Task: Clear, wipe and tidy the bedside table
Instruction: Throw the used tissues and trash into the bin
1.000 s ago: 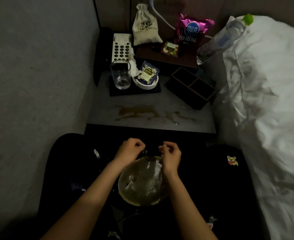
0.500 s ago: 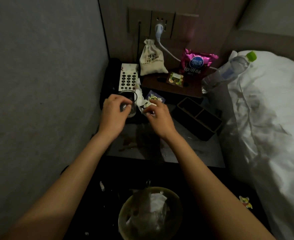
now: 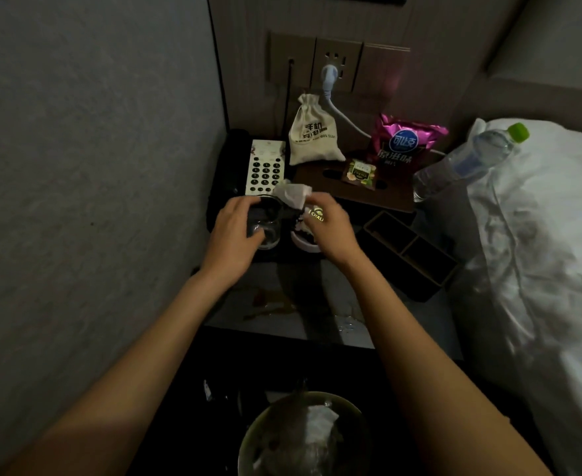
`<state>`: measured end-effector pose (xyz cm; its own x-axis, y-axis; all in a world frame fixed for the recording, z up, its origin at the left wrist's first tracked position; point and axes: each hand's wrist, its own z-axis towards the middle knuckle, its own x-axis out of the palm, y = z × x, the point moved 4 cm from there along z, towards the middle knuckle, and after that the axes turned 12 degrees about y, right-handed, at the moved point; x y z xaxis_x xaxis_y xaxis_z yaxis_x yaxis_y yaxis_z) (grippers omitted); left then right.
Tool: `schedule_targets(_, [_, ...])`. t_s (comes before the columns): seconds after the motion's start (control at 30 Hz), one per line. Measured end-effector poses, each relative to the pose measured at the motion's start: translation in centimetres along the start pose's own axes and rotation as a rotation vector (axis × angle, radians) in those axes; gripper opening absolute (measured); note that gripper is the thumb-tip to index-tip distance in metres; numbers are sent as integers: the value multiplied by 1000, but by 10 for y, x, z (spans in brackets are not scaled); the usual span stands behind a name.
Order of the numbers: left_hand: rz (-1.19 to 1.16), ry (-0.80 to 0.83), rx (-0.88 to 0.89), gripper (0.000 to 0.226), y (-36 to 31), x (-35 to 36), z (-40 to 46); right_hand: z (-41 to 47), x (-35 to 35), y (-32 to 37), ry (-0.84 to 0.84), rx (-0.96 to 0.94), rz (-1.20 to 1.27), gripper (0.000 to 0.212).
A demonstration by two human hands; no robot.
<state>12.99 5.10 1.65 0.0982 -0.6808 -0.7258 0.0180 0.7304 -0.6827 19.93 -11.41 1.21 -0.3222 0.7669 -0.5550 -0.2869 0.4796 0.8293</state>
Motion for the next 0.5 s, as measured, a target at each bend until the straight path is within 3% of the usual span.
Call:
schedule_targets(0.17, [-77, -148, 149, 54, -19, -1, -26, -53, -26, 18, -200, -25, 410, 14])
schedule_targets(0.33, [-199, 77, 242, 71, -36, 31, -66, -110, -22, 18, -208, 44, 657, 21])
schedule_targets(0.4, [-247, 135, 222, 61, -36, 47, -84, -134, -16, 10, -228, 88, 664, 24])
schedule_targets(0.5, [-321, 150, 199, 25, -30, 73, -115, -173, -2, -11, -256, 157, 699, 23])
